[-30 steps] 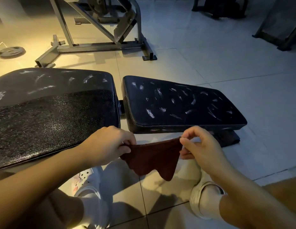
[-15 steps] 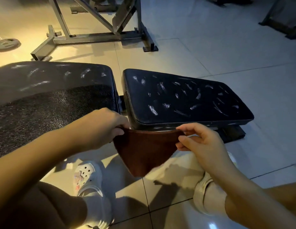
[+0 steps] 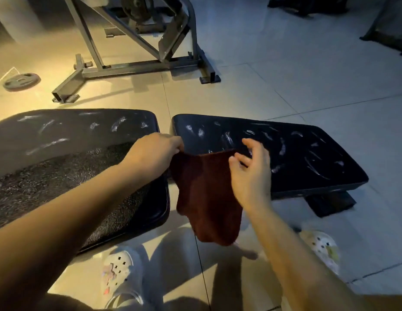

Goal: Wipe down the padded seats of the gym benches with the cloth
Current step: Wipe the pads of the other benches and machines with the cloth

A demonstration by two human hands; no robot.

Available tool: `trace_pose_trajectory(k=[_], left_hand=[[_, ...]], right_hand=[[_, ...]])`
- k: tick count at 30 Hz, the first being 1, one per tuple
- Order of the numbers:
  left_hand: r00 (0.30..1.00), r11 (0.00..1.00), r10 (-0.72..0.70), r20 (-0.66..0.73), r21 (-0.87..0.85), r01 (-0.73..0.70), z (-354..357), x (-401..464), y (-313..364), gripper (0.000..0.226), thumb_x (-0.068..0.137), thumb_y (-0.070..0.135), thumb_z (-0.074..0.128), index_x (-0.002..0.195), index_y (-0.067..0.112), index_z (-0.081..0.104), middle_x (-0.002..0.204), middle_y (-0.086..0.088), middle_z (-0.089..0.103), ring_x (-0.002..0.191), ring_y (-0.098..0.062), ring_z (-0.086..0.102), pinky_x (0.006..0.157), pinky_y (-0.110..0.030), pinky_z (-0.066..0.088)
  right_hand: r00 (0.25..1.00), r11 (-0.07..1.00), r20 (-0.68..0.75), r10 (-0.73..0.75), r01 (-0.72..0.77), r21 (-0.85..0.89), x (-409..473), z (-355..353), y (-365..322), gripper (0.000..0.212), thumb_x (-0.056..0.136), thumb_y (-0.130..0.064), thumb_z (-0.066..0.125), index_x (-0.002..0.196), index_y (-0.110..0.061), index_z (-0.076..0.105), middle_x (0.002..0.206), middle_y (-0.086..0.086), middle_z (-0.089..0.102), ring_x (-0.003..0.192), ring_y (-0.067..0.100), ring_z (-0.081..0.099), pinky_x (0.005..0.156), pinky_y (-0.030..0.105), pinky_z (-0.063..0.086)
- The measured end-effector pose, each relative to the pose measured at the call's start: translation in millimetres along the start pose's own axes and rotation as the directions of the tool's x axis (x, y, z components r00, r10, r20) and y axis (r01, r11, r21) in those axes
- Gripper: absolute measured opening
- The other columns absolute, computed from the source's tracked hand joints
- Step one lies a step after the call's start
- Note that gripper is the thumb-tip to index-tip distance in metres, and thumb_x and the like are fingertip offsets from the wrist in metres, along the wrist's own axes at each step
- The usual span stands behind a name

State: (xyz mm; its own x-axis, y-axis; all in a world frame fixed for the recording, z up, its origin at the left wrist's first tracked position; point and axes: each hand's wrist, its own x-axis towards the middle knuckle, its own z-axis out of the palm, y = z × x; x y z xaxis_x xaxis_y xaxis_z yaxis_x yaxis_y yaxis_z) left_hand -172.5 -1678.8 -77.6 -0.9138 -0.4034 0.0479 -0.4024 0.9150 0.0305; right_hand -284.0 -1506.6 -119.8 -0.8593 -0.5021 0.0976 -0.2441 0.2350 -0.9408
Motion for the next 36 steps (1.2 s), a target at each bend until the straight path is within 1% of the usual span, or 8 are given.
trace_pose_trajectory(k=[3, 6, 10, 15, 23, 28, 32, 36], left_hand=[[0.998, 0.997, -0.067, -0.003, 0.048, 0.067, 28, 15, -10, 0.021, 0.099, 0.020, 0.046, 0.116, 0.020, 0.059, 0.106, -0.003, 0.064, 0.104, -0.027, 0.055, 0.074, -0.039, 0.049], [0.990, 0.999, 0.017, -0.140, 0.045, -0.010, 36, 13, -20, 0.032, 0.097, 0.030, 0.043, 0.116, 0.016, 0.063, 0.106, -0.006, 0.068, 0.098, -0.031, 0.058, 0.072, -0.041, 0.050], [0.983, 0.999, 0.044, -0.178, -0.005, -0.046, 44, -1, -22, 0.045, 0.095, 0.043, 0.035, 0.124, 0.019, 0.059, 0.122, -0.003, 0.061, 0.117, -0.024, 0.051, 0.092, -0.043, 0.040], [0.990, 0.993, 0.016, -0.141, -0.113, -0.032, 50, -8, -15, 0.052, 0.096, 0.052, 0.031, 0.138, 0.026, 0.046, 0.141, 0.003, 0.050, 0.136, -0.018, 0.036, 0.110, -0.047, 0.026], [0.979, 0.985, 0.051, -0.200, -0.151, -0.082, 52, -5, -13, 0.052, 0.099, 0.048, 0.028, 0.141, 0.022, 0.045, 0.140, 0.002, 0.050, 0.135, -0.016, 0.038, 0.108, -0.036, 0.023], [0.973, 0.968, 0.055, -0.223, -0.227, -0.107, 53, -4, -16, 0.050, 0.101, 0.045, 0.024, 0.145, 0.027, 0.040, 0.143, 0.007, 0.045, 0.136, -0.010, 0.034, 0.111, -0.033, 0.018], [0.966, 0.950, 0.058, -0.252, -0.285, -0.131, 52, -5, -17, 0.050, 0.100, 0.042, 0.026, 0.145, 0.026, 0.040, 0.145, 0.006, 0.044, 0.137, -0.009, 0.035, 0.110, -0.042, 0.026], [0.965, 0.943, 0.042, -0.259, -0.310, -0.124, 51, -6, -18, 0.049, 0.100, 0.043, 0.025, 0.144, 0.028, 0.041, 0.145, 0.009, 0.044, 0.137, -0.003, 0.032, 0.114, -0.044, 0.020]], right_hand=[[0.958, 0.884, 0.263, -0.116, 0.221, -0.411, -11, 42, 21, 0.054, 0.102, -0.045, 0.028, 0.151, -0.021, 0.032, 0.158, -0.002, 0.026, 0.144, 0.014, 0.027, 0.117, 0.026, 0.016], [0.924, 0.742, 0.367, -0.103, 0.318, -0.591, -8, 55, 31, 0.079, 0.087, -0.058, -0.009, 0.156, -0.024, 0.010, 0.164, 0.000, 0.007, 0.151, 0.015, -0.001, 0.116, 0.031, -0.013], [0.891, 0.722, 0.452, -0.051, 0.345, -0.599, 14, 51, 32, 0.074, 0.095, -0.065, 0.005, 0.155, -0.024, -0.005, 0.163, -0.001, -0.008, 0.149, 0.014, -0.012, 0.113, 0.031, -0.018], [0.934, 0.715, 0.335, 0.121, 0.153, -0.683, 58, 28, 57, 0.070, 0.098, -0.061, 0.012, 0.155, -0.023, -0.004, 0.163, -0.001, -0.008, 0.150, 0.014, -0.009, 0.118, 0.033, -0.010], [0.939, 0.640, -0.009, 0.344, -0.241, -0.729, 72, -28, 105, 0.068, 0.102, -0.054, 0.015, 0.156, -0.016, 0.004, 0.164, 0.005, 0.001, 0.151, 0.019, -0.003, 0.122, 0.041, -0.003], [0.967, 0.681, 0.238, 0.092, 0.113, -0.723, 31, 24, 55, 0.069, 0.099, -0.058, 0.007, 0.156, -0.019, 0.000, 0.163, 0.002, -0.005, 0.150, 0.018, -0.006, 0.120, 0.037, -0.009], [0.856, 0.705, 0.495, -0.150, 0.444, -0.554, -2, 72, 17, 0.069, 0.097, -0.055, 0.013, 0.156, -0.020, 0.005, 0.164, 0.002, -0.003, 0.151, 0.017, -0.007, 0.120, 0.036, -0.011], [0.836, 0.713, 0.515, -0.189, 0.478, -0.514, 5, 62, 25, 0.071, 0.093, -0.058, 0.005, 0.156, -0.025, 0.008, 0.164, -0.002, 0.001, 0.150, 0.011, -0.006, 0.119, 0.030, -0.012]])
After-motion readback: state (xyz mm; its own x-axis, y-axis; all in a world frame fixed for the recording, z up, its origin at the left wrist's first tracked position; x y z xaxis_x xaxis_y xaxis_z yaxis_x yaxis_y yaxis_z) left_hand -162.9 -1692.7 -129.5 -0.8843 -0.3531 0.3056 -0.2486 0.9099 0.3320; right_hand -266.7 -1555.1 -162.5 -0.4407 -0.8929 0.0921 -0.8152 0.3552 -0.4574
